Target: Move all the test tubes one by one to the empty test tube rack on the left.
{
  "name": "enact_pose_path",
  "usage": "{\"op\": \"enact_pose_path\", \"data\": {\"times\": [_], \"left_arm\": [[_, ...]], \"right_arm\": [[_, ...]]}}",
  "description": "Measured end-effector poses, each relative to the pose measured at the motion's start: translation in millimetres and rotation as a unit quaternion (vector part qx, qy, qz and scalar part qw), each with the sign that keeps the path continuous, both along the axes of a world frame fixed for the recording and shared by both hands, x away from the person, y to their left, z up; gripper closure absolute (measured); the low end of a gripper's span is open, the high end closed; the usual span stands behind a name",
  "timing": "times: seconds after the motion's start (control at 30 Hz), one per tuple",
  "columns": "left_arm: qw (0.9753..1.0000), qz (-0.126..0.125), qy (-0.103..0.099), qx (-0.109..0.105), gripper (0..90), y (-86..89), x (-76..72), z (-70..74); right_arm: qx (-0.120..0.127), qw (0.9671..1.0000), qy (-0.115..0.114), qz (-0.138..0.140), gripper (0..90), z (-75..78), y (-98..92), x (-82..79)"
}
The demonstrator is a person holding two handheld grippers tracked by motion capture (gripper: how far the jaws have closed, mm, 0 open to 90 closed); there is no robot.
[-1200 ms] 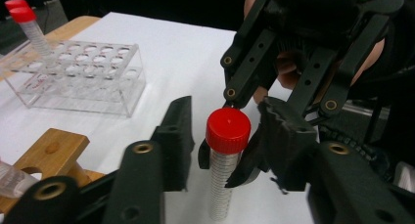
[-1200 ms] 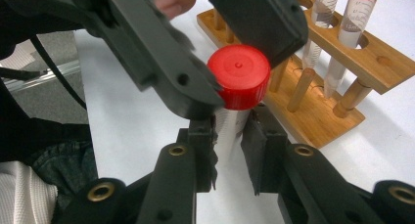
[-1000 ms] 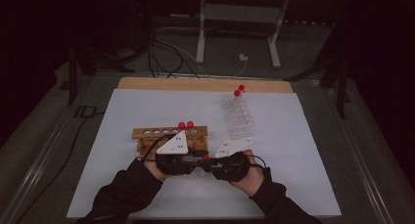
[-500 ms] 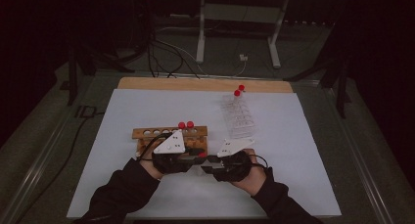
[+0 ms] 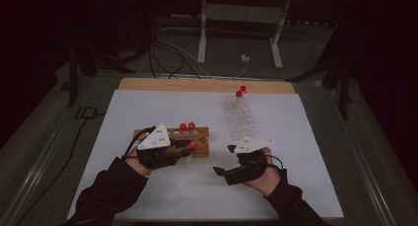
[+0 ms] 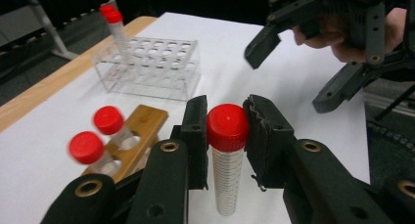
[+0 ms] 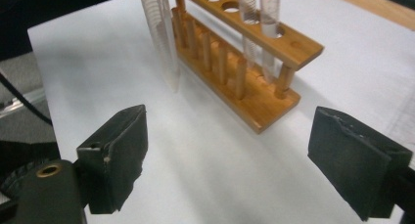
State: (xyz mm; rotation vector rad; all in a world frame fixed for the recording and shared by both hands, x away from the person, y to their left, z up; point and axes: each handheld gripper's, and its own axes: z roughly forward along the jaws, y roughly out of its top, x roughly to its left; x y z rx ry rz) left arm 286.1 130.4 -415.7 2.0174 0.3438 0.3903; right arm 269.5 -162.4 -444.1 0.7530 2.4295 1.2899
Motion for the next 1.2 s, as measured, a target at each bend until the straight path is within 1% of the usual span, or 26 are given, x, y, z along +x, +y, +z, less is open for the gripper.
{"op": "enact_pose_path", "data": {"times": [0.03,0.1,0.13,0.17,0.2,0.27,0.3,0.37,0.4,0.47,0.53,0.63,0.77,0.87,0.93,1.0,1.07,1.13,1.17,1.2], "left_arm": [[1.0,0.005,-0.001,0.002,71.9,1.8,0.5,0.7],[0.9999,0.013,0.0,0.004,71.9,5.6,1.8,1.8],[0.9998,0.017,-0.003,0.006,71.9,7.5,2.3,2.4],[0.9997,0.022,-0.002,0.006,71.9,9.5,2.6,3.3],[0.9996,0.026,-0.003,0.007,71.9,11.7,3.1,4.3],[0.9994,0.033,-0.003,0.007,71.9,16.1,4.2,6.6],[0.9992,0.038,-0.007,0.007,71.9,18.0,4.7,7.9],[0.999,0.045,-0.009,0.006,71.9,21.9,6.3,10.7],[0.9987,0.049,-0.012,0.003,71.9,23.5,7.1,12.0],[0.9983,0.057,-0.015,-0.001,71.9,27.0,9.5,14.9],[0.9977,0.066,-0.015,-0.011,71.9,30.6,12.4,18.0],[0.9966,0.078,-0.021,-0.013,71.9,33.5,17.4,22.4],[0.9952,0.091,-0.03,-0.018,71.9,34.2,24.5,28.6],[0.9945,0.098,-0.034,-0.019,71.9,33.2,30.2,32.5],[0.9939,0.102,-0.039,-0.018,71.9,31.8,34.0,33.8],[0.9934,0.106,-0.039,-0.02,71.9,31.1,38.3,34.2],[0.9924,0.114,-0.042,-0.021,71.9,30.8,42.2,33.6],[0.9903,0.128,-0.048,-0.028,71.9,30.8,46.3,31.9],[0.99,0.13,-0.044,-0.034,71.9,31.5,48.5,30.9],[0.9891,0.136,-0.044,-0.036,71.9,31.7,50.3,29.2]], "right_arm": [[0.003,1.0,0.0,-0.002,14.0,0.3,-1.7,-0.3],[0.005,1.0,-0.002,-0.006,9.9,0.2,-4.7,-0.9],[0.008,0.9999,-0.003,-0.009,7.3,0.0,-6.2,-1.1],[0.01,0.9999,-0.002,-0.008,2.5,-0.4,-7.9,-1.2],[0.011,0.9999,-0.002,-0.013,2.4,-0.8,-9.5,-1.4],[0.015,0.9998,0.001,-0.014,0.0,-1.3,-12.7,-1.0],[0.017,0.9997,-0.001,-0.017,0.0,-1.2,-14.5,-0.9],[0.027,0.9995,0.003,-0.013,0.0,-0.5,-18.2,-0.6],[0.03,0.9994,0.001,-0.016,0.0,-0.1,-19.7,-0.6],[0.033,0.9993,0.002,-0.016,0.0,0.6,-21.9,0.1],[0.032,0.9992,0.001,-0.022,0.0,1.1,-23.3,0.5],[0.037,0.9991,0.002,-0.021,0.0,1.3,-25.1,1.1],[0.037,0.9992,0.0,-0.015,0.0,1.3,-24.9,0.7],[0.037,0.9992,-0.003,-0.014,0.0,1.5,-24.8,0.3],[0.037,0.9992,-0.006,-0.014,0.0,1.8,-25.0,0.3],[0.037,0.9992,-0.007,-0.014,0.0,1.8,-24.9,-0.1],[0.036,0.9992,-0.007,-0.013,0.0,1.4,-25.1,0.0],[0.037,0.9992,-0.006,-0.013,0.0,1.1,-25.8,0.6],[0.038,0.9992,-0.006,-0.013,0.0,0.9,-26.1,0.8],[0.039,0.9991,-0.008,-0.014,0.0,1.0,-26.5,1.0]]}}
